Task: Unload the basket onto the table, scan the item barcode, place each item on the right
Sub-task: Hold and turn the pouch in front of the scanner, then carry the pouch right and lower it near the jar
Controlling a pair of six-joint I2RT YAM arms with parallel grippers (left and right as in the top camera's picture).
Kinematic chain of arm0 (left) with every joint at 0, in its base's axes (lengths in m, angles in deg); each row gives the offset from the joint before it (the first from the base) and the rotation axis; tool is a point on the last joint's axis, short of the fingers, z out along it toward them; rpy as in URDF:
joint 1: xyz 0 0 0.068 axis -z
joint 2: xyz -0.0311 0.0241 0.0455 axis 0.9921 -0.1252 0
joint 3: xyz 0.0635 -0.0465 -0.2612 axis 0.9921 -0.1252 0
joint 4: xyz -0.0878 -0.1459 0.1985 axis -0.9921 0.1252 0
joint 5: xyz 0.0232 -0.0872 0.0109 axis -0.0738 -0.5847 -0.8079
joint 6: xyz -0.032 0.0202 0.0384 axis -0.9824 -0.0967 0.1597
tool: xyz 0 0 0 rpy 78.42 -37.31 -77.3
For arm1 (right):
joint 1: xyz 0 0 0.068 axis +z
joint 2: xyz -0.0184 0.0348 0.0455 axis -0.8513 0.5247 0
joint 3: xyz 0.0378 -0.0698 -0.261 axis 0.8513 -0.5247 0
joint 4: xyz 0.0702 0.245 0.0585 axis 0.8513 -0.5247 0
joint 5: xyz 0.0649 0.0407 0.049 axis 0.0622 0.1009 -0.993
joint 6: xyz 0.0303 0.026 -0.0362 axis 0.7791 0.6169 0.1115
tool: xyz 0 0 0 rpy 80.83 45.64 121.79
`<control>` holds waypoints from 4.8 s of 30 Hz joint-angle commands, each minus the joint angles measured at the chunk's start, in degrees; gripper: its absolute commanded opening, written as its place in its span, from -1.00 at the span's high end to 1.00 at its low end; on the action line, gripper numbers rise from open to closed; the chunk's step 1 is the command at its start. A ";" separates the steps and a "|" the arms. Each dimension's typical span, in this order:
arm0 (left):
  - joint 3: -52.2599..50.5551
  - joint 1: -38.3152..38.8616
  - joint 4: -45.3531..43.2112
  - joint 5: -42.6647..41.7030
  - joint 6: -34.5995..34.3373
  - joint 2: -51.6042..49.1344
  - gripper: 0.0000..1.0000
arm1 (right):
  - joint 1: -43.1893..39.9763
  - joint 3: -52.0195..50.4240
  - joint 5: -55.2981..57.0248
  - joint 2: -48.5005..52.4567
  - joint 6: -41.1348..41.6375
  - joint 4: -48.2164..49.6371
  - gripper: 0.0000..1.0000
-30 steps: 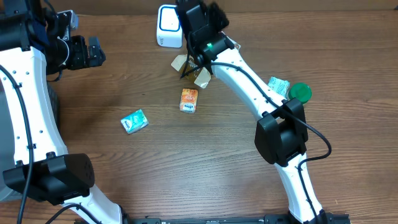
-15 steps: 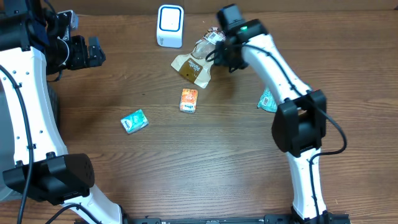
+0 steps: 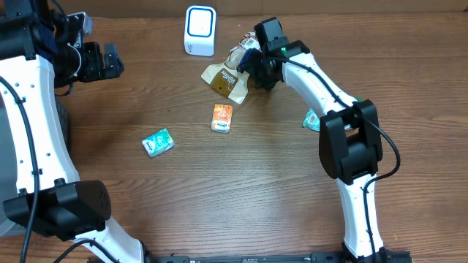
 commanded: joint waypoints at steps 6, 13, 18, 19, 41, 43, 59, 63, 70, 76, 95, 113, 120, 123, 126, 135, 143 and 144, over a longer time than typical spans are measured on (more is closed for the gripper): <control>0.28 0.13 -0.07 -0.50 0.87 0.22 -1.00 | 0.09 -8.85 0.02 0.70 4.24 12.07 -0.27; 0.28 0.13 -0.07 -0.50 0.87 0.22 -0.99 | 0.09 -11.72 0.85 1.01 4.00 14.51 0.23; 0.28 0.13 -0.07 -0.50 0.87 0.22 -0.99 | 0.13 -11.72 -1.75 1.01 -2.60 13.35 0.76; 0.28 0.13 -0.07 -0.50 0.87 0.22 -0.99 | 0.13 -11.69 -2.71 0.98 -4.42 12.90 0.82; 0.28 0.13 -0.07 -0.50 0.87 0.22 -0.99 | -2.71 -11.50 -16.90 -27.58 -41.81 -8.02 0.92; 0.28 0.13 -0.07 -0.50 0.87 0.22 -0.99 | -1.86 -11.50 -14.91 -31.52 -44.44 -9.66 0.92; 0.28 0.13 -0.07 -0.50 0.87 0.22 -0.99 | 3.28 2.97 2.91 -35.95 -41.20 -23.15 0.93; 0.28 0.13 -0.07 -0.50 0.87 0.22 -0.99 | 6.23 11.89 18.51 -34.82 -43.67 -21.84 0.93; 0.28 0.13 -0.07 -0.50 0.87 0.22 -0.99 | 12.92 11.96 51.74 -26.01 -58.51 -5.09 0.92; 0.28 0.13 -0.07 -0.50 0.87 0.22 -0.99 | 13.90 11.96 61.29 -13.42 -77.70 12.55 0.92; 0.28 0.13 -0.07 -0.50 0.87 0.22 -0.99 | 13.92 11.91 53.88 8.68 -109.02 38.91 0.92; 0.28 0.13 -0.07 -0.48 0.87 0.22 -0.99 | 13.92 11.41 55.52 12.81 -109.02 41.22 0.92; 0.28 0.13 -0.07 -0.50 0.87 0.22 -0.99 | 13.99 11.41 58.80 12.63 -110.33 42.42 0.92; 0.28 0.13 -0.07 -0.50 0.87 0.22 -0.99 | 14.25 11.41 58.95 11.56 -110.31 42.38 0.92; 0.28 0.13 -0.07 -0.50 0.87 0.22 -0.99 | 14.47 11.41 59.01 8.39 -110.31 42.36 0.92; 0.28 0.13 -0.07 -0.50 0.87 0.22 -0.99 | 17.86 11.41 55.54 -7.58 -100.67 20.00 0.92; 0.28 0.13 -0.07 -0.50 0.87 0.22 -0.99 | 19.41 11.41 27.98 -22.75 -69.31 -10.34 0.92; 0.28 0.13 -0.07 -0.50 0.87 0.22 -1.00 | 18.43 11.41 23.39 -26.10 -58.77 -16.09 0.92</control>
